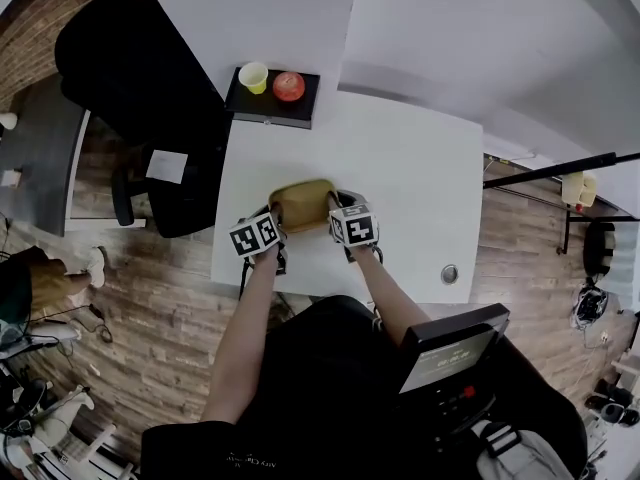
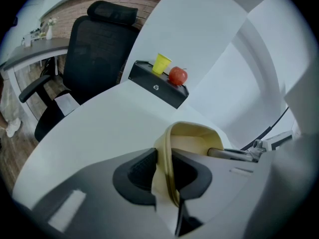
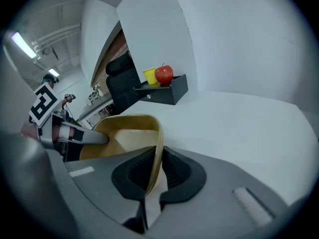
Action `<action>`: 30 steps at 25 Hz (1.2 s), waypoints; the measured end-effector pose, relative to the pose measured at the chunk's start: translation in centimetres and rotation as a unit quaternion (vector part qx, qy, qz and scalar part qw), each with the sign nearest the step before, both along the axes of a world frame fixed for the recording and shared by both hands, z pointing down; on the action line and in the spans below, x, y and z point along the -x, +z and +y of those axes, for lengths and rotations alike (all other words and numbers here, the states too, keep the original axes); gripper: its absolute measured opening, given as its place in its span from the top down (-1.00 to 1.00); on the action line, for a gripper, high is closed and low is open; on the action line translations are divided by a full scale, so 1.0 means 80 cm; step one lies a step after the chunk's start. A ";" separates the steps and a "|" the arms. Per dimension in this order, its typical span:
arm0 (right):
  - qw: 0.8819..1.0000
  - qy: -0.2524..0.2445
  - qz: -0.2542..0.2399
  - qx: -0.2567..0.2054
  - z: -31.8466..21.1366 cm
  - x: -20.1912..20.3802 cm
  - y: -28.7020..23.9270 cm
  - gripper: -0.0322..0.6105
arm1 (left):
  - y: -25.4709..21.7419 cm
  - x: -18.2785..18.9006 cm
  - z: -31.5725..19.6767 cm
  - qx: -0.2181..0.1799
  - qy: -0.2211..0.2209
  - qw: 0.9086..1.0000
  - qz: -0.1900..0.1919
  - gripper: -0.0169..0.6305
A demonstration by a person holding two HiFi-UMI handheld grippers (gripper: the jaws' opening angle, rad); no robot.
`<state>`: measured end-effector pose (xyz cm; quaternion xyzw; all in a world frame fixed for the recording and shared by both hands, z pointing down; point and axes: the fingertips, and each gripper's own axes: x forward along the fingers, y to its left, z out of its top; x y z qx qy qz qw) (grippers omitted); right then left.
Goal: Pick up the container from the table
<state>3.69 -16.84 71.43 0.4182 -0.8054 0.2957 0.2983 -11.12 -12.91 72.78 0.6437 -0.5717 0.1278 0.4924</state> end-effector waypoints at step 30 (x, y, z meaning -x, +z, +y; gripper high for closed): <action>0.998 0.022 0.001 -0.062 0.009 0.022 -0.065 0.80 | -0.062 0.024 -0.004 -0.061 0.032 0.998 -0.004 0.78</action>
